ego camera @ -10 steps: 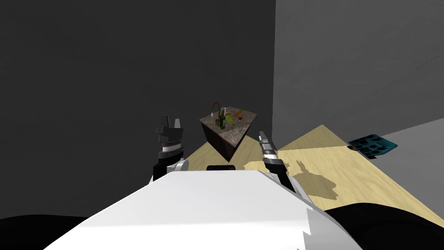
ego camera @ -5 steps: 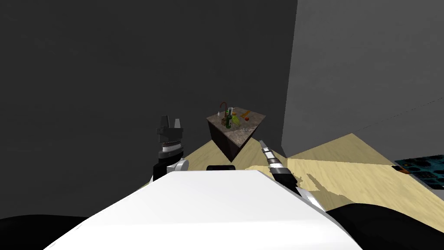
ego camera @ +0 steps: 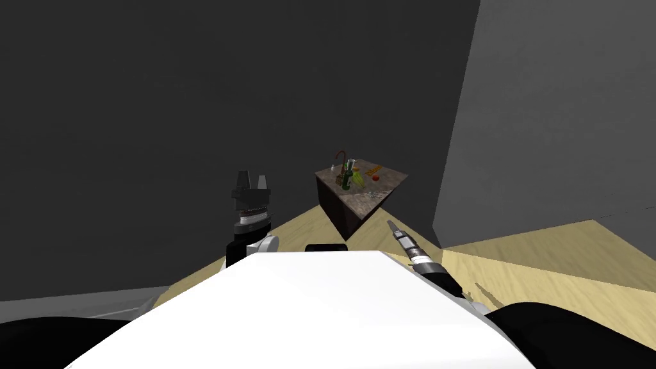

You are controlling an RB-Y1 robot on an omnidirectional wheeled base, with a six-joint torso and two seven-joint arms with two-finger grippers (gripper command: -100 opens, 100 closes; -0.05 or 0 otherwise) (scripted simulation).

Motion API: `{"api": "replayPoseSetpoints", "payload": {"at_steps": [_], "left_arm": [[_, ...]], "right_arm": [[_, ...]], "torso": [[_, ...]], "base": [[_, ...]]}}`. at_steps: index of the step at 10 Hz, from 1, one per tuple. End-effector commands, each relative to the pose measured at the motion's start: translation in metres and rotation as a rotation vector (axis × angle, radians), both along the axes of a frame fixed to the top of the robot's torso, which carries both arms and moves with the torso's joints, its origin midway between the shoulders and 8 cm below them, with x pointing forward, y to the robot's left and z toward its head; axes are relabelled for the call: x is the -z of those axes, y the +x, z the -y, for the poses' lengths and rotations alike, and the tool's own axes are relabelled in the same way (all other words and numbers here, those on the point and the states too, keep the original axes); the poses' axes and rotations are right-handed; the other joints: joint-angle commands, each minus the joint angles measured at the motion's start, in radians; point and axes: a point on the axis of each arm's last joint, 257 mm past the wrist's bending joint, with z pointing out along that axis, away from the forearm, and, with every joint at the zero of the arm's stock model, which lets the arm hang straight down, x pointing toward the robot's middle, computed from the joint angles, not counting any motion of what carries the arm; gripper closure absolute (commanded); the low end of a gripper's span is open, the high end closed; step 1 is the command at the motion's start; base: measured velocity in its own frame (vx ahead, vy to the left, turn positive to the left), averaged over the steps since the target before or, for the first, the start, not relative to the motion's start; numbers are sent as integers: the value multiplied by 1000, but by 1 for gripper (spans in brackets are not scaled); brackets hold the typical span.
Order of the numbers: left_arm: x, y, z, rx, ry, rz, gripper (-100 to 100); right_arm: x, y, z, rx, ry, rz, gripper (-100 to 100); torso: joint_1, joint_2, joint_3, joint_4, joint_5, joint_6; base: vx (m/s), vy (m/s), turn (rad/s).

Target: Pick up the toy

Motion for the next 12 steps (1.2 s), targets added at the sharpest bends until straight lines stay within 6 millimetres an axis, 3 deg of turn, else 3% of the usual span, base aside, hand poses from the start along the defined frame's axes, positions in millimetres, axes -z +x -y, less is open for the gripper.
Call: {"api": "replayPoseSetpoints", "payload": {"at_steps": [1,4,5,6,7,8,9,10,11,12], "left_arm": [[0,0,0,0,0,0,0],[0,0,0,0,0,0,0],[0,0,0,0,0,0,0],[0,0,0,0,0,0,0],[0,0,0,0,0,0,0],[0,0,0,0,0,0,0],[0,0,0,0,0,0,0],[0,0,0,0,0,0,0],[0,0,0,0,0,0,0],[0,0,0,0,0,0,0]], "right_arm": [[14,-18,6,0,-47,-68,-100],[47,-61,39,2,-176,-246,-100],[52,-71,40,-1,-194,-274,-100],[62,-91,57,0,-247,-350,-100],[66,-100,57,-8,-270,-375,-100],[75,-124,75,-9,-326,-458,-100],[77,-129,75,-19,-347,-474,-100],[84,-152,93,-24,-405,-554,-100],[85,-157,93,-35,-425,-569,-100],[89,-184,110,-43,-483,-653,-100]], "torso": [[0,0,0,0,0,0],[-1,0,0,0,0,1],[0,0,0,0,0,0],[-1,-1,0,0,0,1],[-1,-1,-1,0,0,0],[-1,-1,-1,0,0,1],[0,-1,-1,0,0,0],[-1,-2,-1,0,0,1],[-1,-2,-1,0,0,0],[-1,-2,-1,0,0,1]], "base": [[-22,19,170],[-23,23,259],[-13,16,167],[-11,24,302],[-7,15,158],[-7,27,317],[-5,14,152],[0,18,308],[2,7,135],[9,17,248]]}}
